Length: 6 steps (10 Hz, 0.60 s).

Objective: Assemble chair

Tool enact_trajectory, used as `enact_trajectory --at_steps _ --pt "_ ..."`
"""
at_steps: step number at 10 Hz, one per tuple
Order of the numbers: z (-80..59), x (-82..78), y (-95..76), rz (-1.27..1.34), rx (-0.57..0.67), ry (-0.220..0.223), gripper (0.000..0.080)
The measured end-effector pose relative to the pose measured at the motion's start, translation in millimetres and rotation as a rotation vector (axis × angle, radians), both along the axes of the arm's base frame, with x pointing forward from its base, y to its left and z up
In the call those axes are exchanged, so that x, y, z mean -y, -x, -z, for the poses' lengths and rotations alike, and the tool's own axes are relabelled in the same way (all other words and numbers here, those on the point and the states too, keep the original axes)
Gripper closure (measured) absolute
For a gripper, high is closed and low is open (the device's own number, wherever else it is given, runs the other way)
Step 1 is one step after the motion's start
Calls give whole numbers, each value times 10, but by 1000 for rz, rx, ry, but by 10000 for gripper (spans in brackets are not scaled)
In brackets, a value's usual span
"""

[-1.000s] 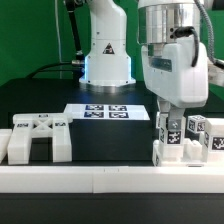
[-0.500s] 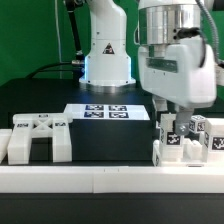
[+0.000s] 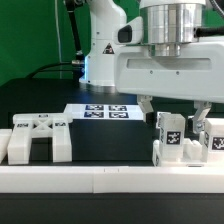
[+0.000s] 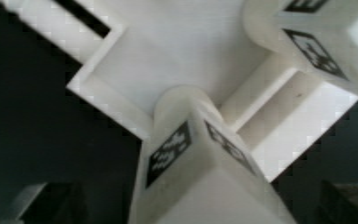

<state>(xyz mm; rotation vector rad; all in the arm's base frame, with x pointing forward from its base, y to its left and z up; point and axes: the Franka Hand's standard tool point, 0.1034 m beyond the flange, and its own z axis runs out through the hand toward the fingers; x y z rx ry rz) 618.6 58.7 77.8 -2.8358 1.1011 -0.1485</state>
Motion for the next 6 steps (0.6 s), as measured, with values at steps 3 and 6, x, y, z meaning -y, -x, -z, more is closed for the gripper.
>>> enact_trajectory --at_steps 3,6 --pt "0 -6 1 -225 10 37 150" --pt "0 47 -4 -415 19 66 150"
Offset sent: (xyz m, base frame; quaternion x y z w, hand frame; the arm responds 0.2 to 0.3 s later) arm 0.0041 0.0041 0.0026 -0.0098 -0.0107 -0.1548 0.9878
